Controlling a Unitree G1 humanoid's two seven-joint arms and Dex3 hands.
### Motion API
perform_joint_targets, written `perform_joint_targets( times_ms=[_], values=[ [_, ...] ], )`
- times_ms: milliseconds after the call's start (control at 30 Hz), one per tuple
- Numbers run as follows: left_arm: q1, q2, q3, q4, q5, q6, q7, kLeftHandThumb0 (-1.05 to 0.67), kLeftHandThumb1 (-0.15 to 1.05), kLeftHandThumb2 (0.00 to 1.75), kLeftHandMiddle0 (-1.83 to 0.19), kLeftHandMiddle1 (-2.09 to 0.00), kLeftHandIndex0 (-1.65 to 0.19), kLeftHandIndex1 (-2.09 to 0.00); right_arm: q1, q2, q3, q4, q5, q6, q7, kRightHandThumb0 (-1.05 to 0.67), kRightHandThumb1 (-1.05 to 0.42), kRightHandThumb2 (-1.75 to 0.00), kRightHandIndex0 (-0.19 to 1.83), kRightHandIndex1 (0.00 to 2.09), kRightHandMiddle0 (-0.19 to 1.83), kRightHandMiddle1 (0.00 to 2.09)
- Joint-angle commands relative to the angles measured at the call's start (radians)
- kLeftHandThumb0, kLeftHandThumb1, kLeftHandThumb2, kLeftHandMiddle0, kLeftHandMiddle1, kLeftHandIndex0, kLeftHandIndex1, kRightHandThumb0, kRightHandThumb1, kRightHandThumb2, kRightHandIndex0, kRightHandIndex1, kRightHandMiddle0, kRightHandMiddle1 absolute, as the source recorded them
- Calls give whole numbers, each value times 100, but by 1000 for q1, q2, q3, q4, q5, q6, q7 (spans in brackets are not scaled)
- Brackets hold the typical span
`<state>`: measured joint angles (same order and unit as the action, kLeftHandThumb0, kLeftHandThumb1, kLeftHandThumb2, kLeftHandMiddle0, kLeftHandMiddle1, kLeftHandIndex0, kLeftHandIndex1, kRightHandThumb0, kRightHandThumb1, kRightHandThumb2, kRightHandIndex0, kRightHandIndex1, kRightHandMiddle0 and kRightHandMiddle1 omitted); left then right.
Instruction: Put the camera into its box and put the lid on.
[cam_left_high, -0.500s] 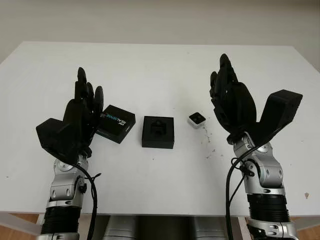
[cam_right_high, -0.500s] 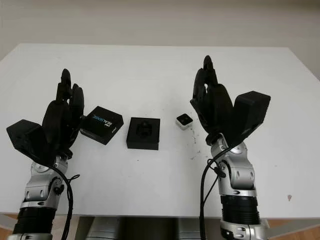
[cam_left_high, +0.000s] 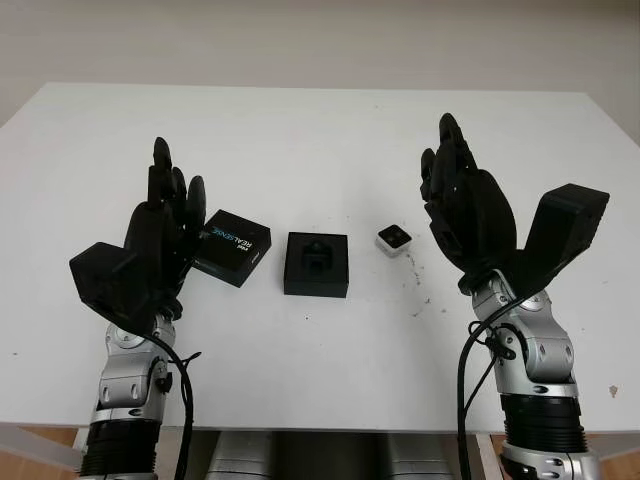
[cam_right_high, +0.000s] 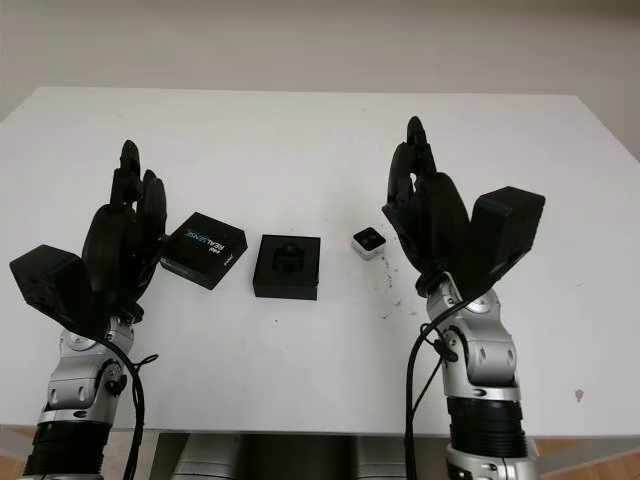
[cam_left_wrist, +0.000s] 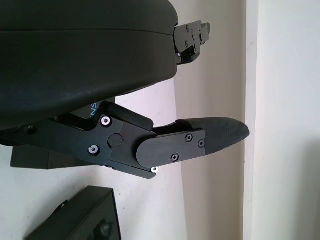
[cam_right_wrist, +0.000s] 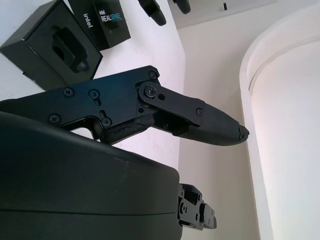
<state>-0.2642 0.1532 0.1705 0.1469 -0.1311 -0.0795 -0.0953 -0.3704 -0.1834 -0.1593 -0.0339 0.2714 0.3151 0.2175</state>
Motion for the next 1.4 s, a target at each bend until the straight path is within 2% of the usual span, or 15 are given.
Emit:
perform_joint_targets(
  times_ms=[0,33,100,167,267,367,433,567,600,767,900,1133,1367],
  values=[
    [-11,-3,-4,-7,1,5,3,-74,105,57,19,0,19,0,-59,-57,-18,24,-5,-24,31,-61,-105,-66,-17,2,-16,2],
    [-11,-3,-5,-8,2,5,4,-74,105,58,19,0,19,0,-76,-77,-19,35,-13,-26,39,-57,-105,-50,-8,7,-6,8],
    [-10,0,-5,-14,2,7,4,-73,105,58,19,0,19,0,-114,-127,-1,51,-69,-27,32,-54,-105,-31,4,12,3,21],
    [-7,5,-4,-20,5,10,4,-73,105,57,19,0,19,0,-158,-197,31,85,-142,-46,54,-48,-100,-10,19,18,-2,63],
    [-1,10,1,-25,2,9,1,-73,105,56,19,0,19,0,-211,-269,71,133,-220,-75,96,-39,-90,-5,30,25,-4,90],
    [5,14,6,-27,-6,14,-8,-73,105,56,19,0,19,0,-267,-349,135,243,-307,-202,181,-35,-88,-5,34,33,-7,109],
    [6,16,3,-30,1,15,-7,-73,105,57,19,0,19,0,-311,-417,192,340,-392,-320,233,-43,-84,-5,40,43,6,102],
    [3,18,4,-37,-2,29,-8,-74,105,56,19,0,19,0,-366,-477,246,472,-497,-516,248,-43,-78,-5,43,50,20,88],
    [3,18,4,-44,-4,37,-9,-74,105,55,19,0,19,0,-378,-510,286,485,-582,-567,222,-43,-78,-5,44,50,27,84],
    [4,20,6,-71,-1,65,-2,-73,105,55,19,0,19,0,-413,-589,394,512,-843,-721,117,-43,-78,-5,55,32,60,53],
    [7,30,4,-76,2,77,-11,-73,105,55,19,0,19,0,-424,-592,411,517,-869,-751,138,-37,-77,-6,60,26,62,42],
    [5,36,6,-77,3,76,-11,-72,105,55,19,0,19,0,-447,-596,433,519,-898,-751,188,-35,-77,-5,62,24,62,37],
    [8,32,6,-84,-3,74,-11,-72,105,54,19,0,19,0,-459,-597,449,568,-936,-818,145,-37,-78,-6,63,19,64,29]
  ],
)
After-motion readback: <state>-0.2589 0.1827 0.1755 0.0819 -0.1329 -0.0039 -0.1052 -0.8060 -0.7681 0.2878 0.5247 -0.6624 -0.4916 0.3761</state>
